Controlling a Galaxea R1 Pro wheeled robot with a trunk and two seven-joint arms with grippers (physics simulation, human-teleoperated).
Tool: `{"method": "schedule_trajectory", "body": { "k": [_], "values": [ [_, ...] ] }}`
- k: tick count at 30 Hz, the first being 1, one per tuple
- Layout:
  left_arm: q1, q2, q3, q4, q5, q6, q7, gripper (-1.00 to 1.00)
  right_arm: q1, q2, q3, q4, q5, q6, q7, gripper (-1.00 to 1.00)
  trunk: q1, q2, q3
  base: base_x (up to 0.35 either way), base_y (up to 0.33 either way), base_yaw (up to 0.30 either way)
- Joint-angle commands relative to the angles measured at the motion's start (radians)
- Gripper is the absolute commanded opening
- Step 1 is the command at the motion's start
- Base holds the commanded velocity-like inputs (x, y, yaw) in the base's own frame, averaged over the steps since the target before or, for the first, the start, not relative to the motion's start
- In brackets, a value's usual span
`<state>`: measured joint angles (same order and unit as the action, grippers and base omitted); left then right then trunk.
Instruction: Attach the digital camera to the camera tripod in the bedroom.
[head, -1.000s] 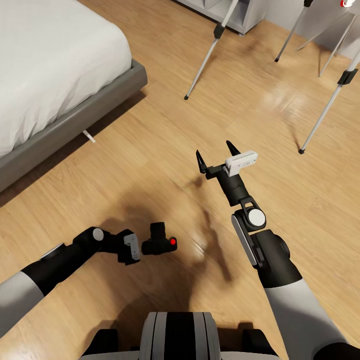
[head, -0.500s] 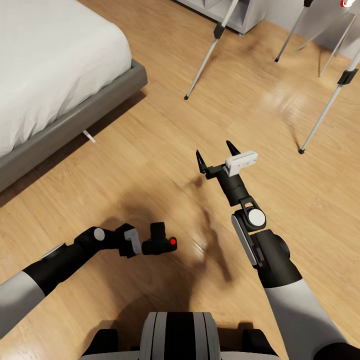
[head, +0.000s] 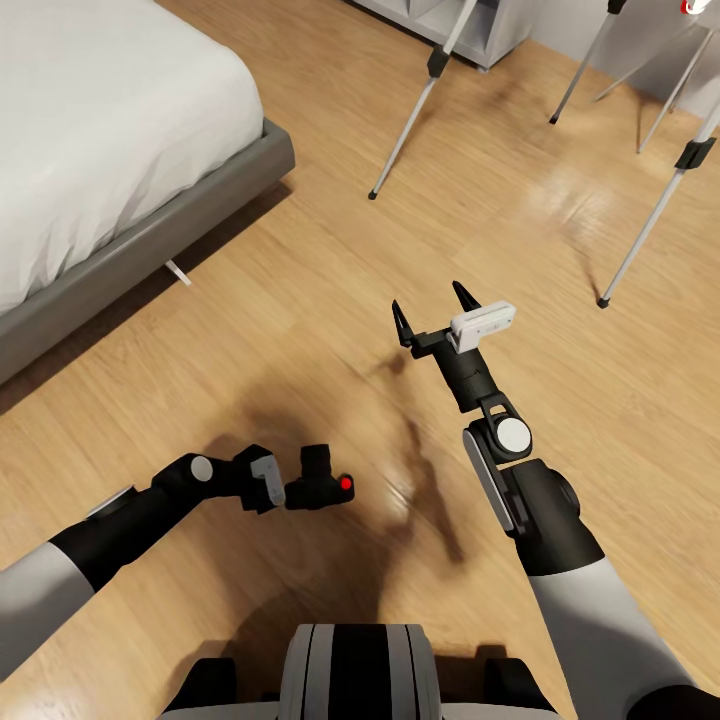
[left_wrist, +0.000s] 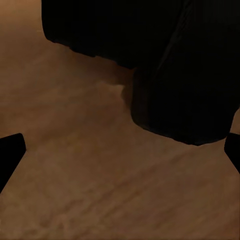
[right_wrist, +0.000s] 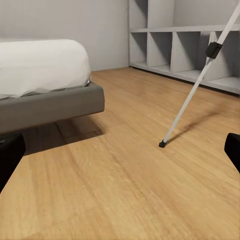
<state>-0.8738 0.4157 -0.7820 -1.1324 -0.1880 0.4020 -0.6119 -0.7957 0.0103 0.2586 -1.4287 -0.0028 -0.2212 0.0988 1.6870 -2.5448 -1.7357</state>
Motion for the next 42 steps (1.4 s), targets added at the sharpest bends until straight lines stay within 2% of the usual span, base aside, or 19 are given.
{"method": "schedule_trajectory", "body": {
  "k": [1,15,22,42],
  "values": [
    [-0.001,0.0,-0.001,-0.002,-0.007,0.003,-0.003,1.0,0.0,0.0,-0.001,0.001,0.0,-0.003,0.004,1.0,0.0,0.0,-0.001,0.0,0.0,0.0],
    [-0.001,-0.001,-0.008,0.0,-0.007,0.006,0.0,1.0,0.0,0.0,-0.001,0.001,-0.001,-0.003,0.004,1.0,0.0,0.0,-0.001,0.0,0.0,0.0],
    [-0.001,0.0,-0.056,0.001,-0.007,0.006,0.0,1.0,0.0,0.0,-0.001,0.001,-0.001,-0.003,0.004,1.0,0.0,0.0,-0.001,0.0,0.0,0.0],
    [-0.001,0.002,-0.099,0.005,-0.007,0.006,0.0,1.0,0.0,0.0,-0.001,0.001,-0.001,-0.002,0.004,1.0,0.0,0.0,-0.001,0.0,0.0,0.0]
  ]
}}
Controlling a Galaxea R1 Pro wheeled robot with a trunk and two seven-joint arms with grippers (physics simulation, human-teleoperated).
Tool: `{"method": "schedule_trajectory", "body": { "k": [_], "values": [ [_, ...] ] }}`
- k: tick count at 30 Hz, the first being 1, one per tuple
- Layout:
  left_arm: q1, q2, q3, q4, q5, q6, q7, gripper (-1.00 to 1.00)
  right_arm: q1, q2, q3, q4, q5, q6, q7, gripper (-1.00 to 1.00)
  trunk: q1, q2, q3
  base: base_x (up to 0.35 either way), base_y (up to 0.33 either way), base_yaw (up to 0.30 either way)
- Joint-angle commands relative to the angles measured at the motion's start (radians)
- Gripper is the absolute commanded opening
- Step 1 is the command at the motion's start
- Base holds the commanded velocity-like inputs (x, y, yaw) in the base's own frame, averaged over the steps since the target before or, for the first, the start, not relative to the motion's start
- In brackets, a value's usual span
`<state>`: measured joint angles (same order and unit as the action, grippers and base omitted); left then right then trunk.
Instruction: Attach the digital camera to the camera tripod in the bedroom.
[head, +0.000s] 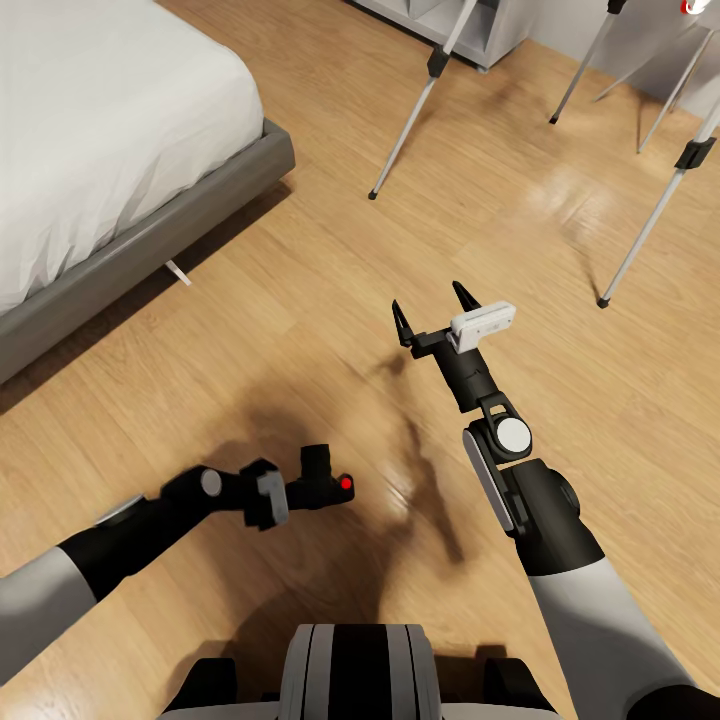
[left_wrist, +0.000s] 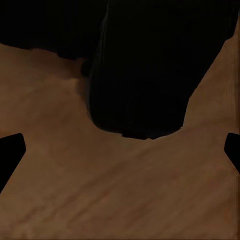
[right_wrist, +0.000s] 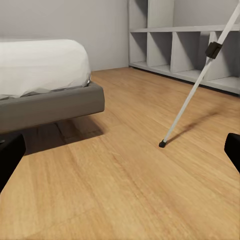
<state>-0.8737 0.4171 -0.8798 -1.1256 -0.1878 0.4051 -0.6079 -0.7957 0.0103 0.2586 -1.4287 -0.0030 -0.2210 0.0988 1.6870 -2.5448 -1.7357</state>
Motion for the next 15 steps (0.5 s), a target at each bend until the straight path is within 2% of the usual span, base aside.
{"method": "schedule_trajectory", "body": {
  "k": [1,7,8,15],
  "values": [
    [-0.001,0.001,-0.009,-0.002,-0.007,0.002,-0.003,1.0,0.0,0.0,-0.001,0.001,0.0,-0.002,0.004,1.0,0.0,0.0,-0.001,0.0,0.0,0.0],
    [-0.001,-0.001,-0.015,-0.002,-0.006,0.002,0.003,1.0,0.0,0.0,-0.001,0.001,-0.001,-0.003,0.004,1.0,0.0,0.0,-0.001,0.0,0.0,0.0],
    [-0.001,-0.002,-0.017,-0.002,-0.006,0.002,0.025,1.0,0.0,0.0,-0.001,0.001,-0.001,-0.003,0.004,1.0,0.0,0.0,-0.001,0.0,0.0,0.0],
    [-0.001,-0.02,-0.018,-0.002,-0.006,0.001,0.063,1.0,0.0,0.0,-0.001,0.001,-0.001,-0.002,0.004,1.0,0.0,0.0,-0.001,0.0,0.0,0.0]
  ]
}}
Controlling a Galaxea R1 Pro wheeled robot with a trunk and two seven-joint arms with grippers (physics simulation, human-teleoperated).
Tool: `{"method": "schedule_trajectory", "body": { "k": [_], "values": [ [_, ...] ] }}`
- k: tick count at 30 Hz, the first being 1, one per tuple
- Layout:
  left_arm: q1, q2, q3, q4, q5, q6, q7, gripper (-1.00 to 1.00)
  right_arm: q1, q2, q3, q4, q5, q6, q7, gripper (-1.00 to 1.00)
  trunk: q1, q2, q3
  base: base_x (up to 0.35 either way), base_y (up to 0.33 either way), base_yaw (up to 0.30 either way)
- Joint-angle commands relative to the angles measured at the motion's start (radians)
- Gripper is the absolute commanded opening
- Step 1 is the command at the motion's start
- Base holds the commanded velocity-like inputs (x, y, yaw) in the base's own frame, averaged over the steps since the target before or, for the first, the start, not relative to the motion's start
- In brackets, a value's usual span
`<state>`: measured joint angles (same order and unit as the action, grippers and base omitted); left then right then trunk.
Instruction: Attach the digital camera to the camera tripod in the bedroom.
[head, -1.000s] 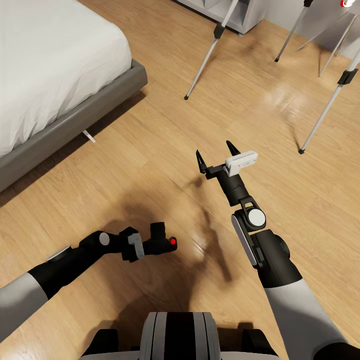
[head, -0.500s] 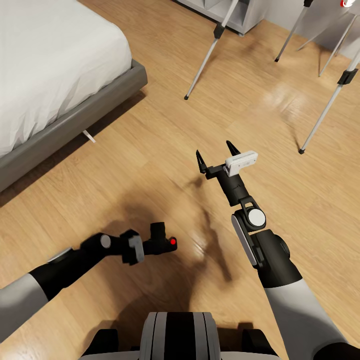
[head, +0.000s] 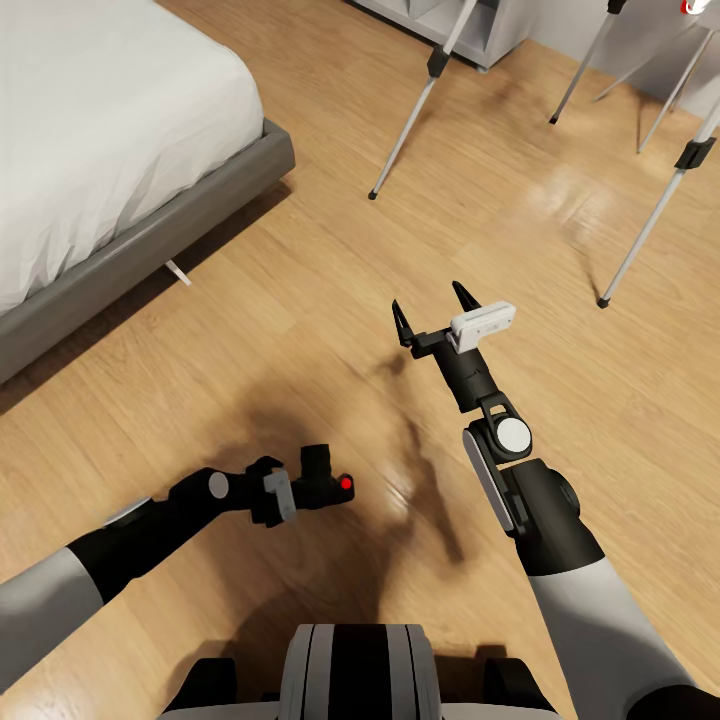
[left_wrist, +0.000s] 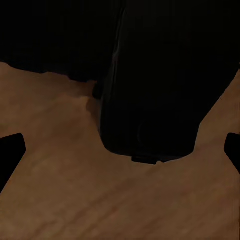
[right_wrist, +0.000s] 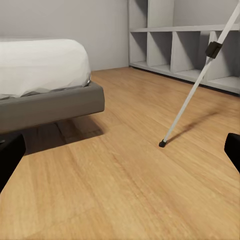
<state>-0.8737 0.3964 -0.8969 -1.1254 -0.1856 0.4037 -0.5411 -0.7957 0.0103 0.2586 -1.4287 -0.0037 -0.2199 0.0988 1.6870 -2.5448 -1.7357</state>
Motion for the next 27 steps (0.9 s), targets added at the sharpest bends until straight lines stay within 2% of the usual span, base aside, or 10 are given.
{"method": "schedule_trajectory", "body": {
  "k": [1,13,20,27],
  "values": [
    [-0.001,0.0,-0.001,-0.002,-0.008,0.003,-0.003,1.0,0.0,0.0,-0.001,0.001,-0.001,-0.003,0.004,1.0,0.0,0.0,-0.001,0.0,0.0,0.0],
    [-0.001,-0.007,-0.002,0.004,-0.008,0.003,-0.001,1.0,0.0,0.0,-0.001,0.001,0.0,-0.003,0.004,1.0,0.0,0.0,-0.001,0.0,0.0,0.0],
    [-0.001,-0.033,-0.001,0.057,-0.008,0.001,0.001,1.0,0.0,0.0,-0.001,0.001,-0.001,-0.003,0.004,1.0,0.0,0.0,-0.001,0.0,0.0,0.0],
    [-0.001,-0.043,0.0,0.076,-0.008,-0.001,0.001,1.0,0.0,0.0,-0.001,0.001,0.0,-0.003,0.004,1.0,0.0,0.0,-0.001,0.0,0.0,0.0]
  ]
}}
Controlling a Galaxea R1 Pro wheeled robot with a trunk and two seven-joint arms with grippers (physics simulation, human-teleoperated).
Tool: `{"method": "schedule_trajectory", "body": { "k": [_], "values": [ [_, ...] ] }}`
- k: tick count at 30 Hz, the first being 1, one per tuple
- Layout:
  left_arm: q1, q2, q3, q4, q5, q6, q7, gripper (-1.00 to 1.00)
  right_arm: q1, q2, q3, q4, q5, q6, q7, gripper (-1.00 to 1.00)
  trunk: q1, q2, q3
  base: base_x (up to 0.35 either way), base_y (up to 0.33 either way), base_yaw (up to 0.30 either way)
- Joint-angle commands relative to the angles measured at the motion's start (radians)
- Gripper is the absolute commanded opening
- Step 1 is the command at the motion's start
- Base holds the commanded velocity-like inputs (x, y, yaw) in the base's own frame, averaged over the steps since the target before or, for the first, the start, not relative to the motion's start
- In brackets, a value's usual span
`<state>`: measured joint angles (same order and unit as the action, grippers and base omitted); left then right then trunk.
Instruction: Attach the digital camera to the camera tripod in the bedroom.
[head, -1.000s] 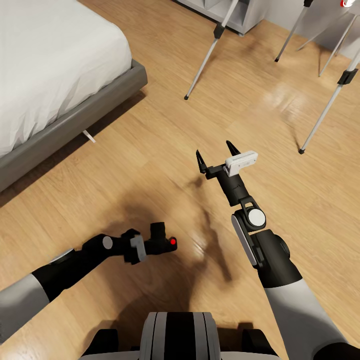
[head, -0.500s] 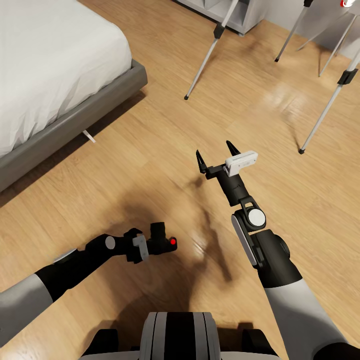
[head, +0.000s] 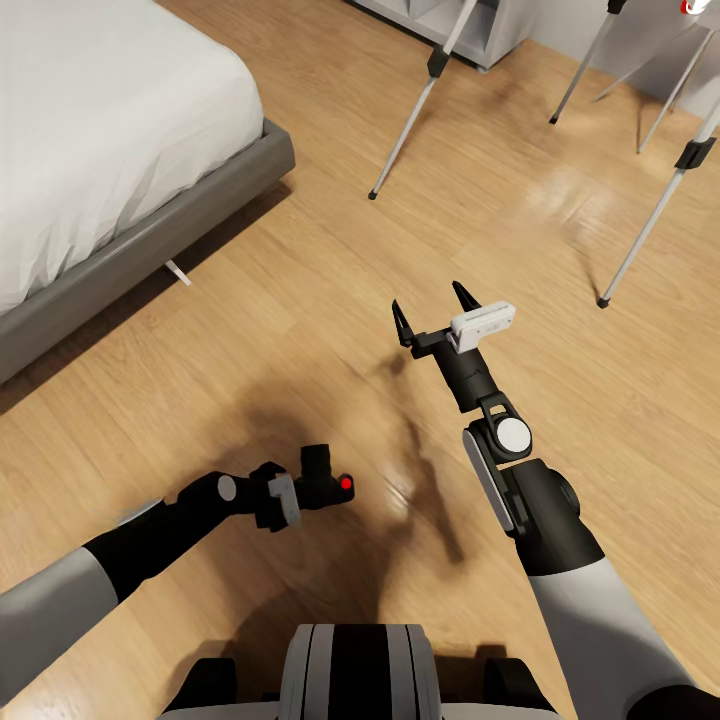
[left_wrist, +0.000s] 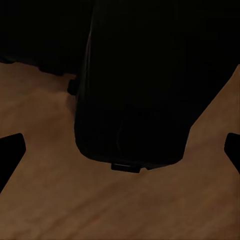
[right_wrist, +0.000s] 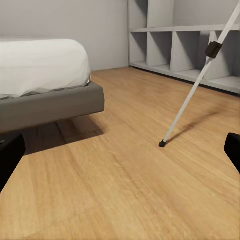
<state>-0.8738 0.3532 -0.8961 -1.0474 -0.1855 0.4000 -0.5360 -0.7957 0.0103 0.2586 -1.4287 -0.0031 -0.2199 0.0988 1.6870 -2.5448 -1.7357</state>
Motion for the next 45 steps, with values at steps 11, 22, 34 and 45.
{"method": "schedule_trajectory", "body": {
  "k": [11,22,34,45],
  "values": [
    [-0.001,-0.002,-0.008,0.003,-0.008,0.002,-0.004,1.0,0.0,0.0,-0.001,0.001,0.0,-0.002,0.004,1.0,0.0,0.0,-0.001,0.0,0.0,0.0],
    [-0.001,-0.003,-0.013,0.003,-0.008,0.002,-0.003,1.0,0.0,0.0,-0.001,0.001,-0.001,-0.003,0.004,1.0,0.0,0.0,-0.001,0.0,0.0,0.0],
    [-0.001,-0.019,-0.014,0.003,-0.008,0.002,-0.001,1.0,0.0,0.0,-0.001,0.001,-0.001,-0.002,0.004,1.0,0.0,0.0,-0.001,0.0,0.0,0.0],
    [-0.001,-0.026,-0.014,0.003,-0.008,0.003,0.021,1.0,0.0,0.0,-0.001,0.001,-0.001,-0.002,0.004,1.0,0.0,0.0,-0.001,0.0,0.0,0.0]
  ]
}}
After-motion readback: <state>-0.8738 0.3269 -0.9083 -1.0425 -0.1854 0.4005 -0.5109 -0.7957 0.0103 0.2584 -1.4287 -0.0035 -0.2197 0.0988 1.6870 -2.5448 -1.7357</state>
